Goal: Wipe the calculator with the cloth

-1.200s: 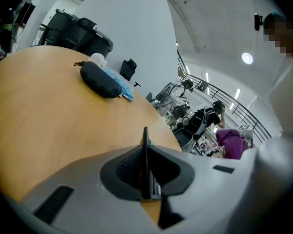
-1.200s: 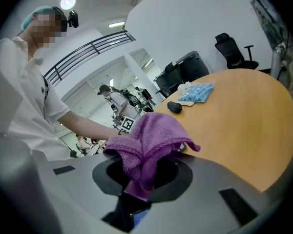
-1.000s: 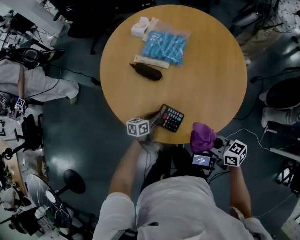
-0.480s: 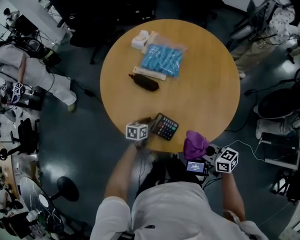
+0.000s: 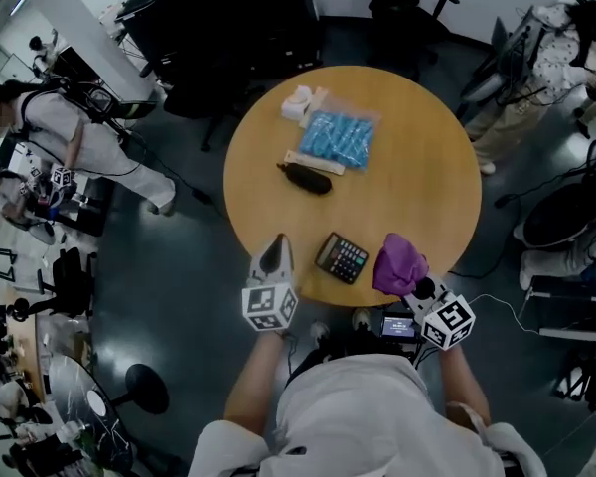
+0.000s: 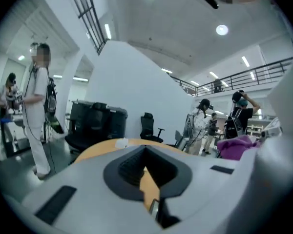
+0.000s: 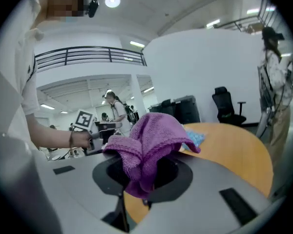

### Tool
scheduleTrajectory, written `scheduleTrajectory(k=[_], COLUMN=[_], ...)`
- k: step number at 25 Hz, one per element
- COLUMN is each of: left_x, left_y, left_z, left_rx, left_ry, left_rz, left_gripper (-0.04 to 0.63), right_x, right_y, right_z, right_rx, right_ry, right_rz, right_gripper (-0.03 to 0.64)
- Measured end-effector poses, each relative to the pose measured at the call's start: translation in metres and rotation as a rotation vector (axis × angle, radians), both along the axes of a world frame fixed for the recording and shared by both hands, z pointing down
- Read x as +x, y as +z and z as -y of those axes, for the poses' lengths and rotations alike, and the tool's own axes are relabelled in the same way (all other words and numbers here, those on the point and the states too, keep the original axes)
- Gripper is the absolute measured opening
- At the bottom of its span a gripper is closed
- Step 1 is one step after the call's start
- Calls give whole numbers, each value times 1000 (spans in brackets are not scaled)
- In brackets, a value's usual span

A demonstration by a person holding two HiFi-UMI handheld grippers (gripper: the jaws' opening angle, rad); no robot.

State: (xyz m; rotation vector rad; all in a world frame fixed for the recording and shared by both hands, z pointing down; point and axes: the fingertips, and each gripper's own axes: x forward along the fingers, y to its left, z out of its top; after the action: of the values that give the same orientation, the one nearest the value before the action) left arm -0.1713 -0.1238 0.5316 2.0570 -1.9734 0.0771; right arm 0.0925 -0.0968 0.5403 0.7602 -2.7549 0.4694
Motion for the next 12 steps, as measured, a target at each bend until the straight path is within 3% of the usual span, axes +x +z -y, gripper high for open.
scheduleTrajectory(k=[6,9,12], left_x=[31,56,70], left_y=[-118,-137,-112], left_z=[-50,-65,-73], left_rx=[239,285,250], left_ry=[-87,-77,-34], left_rz=[207,220,173], left_gripper=[8,8,8], right_x=[-30,-36,-41], right_y=[-122,-155,-142], right_z=[15,5,-6], right_rx=[302,397,382], right_ry=[125,164,184], right_rz=[131,152,134], right_gripper=[81,81,81])
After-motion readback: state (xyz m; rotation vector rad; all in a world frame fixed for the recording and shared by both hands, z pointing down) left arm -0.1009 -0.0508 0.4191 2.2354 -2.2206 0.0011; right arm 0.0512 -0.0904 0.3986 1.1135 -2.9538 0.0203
